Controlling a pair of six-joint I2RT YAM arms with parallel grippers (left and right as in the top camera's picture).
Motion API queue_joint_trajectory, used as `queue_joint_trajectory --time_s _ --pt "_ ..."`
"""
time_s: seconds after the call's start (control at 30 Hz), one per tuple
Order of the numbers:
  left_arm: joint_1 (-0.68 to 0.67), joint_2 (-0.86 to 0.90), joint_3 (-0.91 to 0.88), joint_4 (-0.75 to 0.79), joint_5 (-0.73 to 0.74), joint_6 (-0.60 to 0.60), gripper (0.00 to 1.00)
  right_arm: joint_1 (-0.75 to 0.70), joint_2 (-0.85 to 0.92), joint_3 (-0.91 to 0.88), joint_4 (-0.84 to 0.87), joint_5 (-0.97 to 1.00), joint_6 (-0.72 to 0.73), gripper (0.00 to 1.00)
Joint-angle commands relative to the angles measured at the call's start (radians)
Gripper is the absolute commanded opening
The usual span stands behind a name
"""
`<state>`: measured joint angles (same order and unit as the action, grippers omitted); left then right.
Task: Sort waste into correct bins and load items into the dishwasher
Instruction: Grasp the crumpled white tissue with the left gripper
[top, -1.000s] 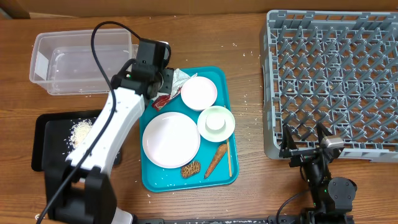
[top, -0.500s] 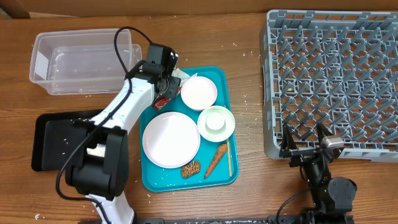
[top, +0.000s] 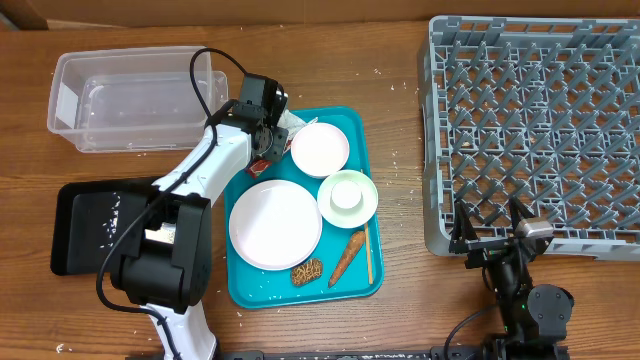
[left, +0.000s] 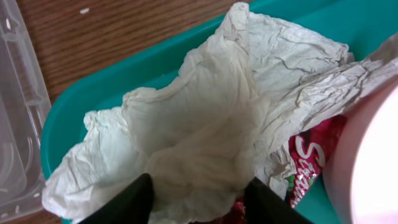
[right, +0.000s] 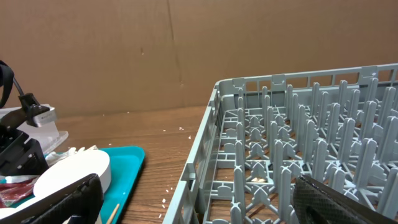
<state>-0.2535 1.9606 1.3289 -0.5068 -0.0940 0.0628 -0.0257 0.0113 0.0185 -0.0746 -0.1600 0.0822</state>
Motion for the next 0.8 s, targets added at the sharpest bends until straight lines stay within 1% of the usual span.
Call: queue_joint_trajectory --time_s 0.0,0.03,0.07,0.13,0.2,0.3,0.6,0.7,0.77 --pt "-0.001 0.014 0.016 0.014 -0.027 0.012 0.4 -0.003 -0.005 -0.01 0.006 0.002 -0.001 1.0" --pt "-0.001 0.014 0.016 0.018 -0.042 0.012 0.34 -0.003 -0.005 -0.01 0.005 0.002 -0.001 1.0" --pt "-0.001 0.014 0.016 0.019 -0.047 0.012 0.3 -0.003 -0.005 -0.01 0.005 0.002 -0.001 1.0" --pt "-0.001 0.014 0.016 0.023 -0.053 0.012 0.14 -0.003 -0.005 -0.01 0.005 0.002 -0.001 1.0" --pt "-0.001 0.011 0.019 0.024 -0.065 0.01 0.04 -0.003 -0.005 -0.01 0.005 0.002 -0.001 1.0" --pt "-0.002 -0.003 0.043 -0.01 -0.078 -0.021 0.04 -0.003 -0.005 -0.01 0.006 0.002 -0.001 1.0" --pt "-0.002 -0.118 0.214 -0.224 -0.079 -0.156 0.04 -0.003 -0.005 -0.01 0.005 0.002 -0.001 1.0" --pt "-0.001 -0.168 0.235 -0.232 -0.093 -0.167 0.04 -0.003 -0.005 -0.01 0.005 0.002 -0.001 1.0" --pt "-0.001 -0.201 0.236 -0.217 -0.13 -0.175 0.04 -0.003 -0.005 -0.01 0.005 0.002 -0.001 1.0"
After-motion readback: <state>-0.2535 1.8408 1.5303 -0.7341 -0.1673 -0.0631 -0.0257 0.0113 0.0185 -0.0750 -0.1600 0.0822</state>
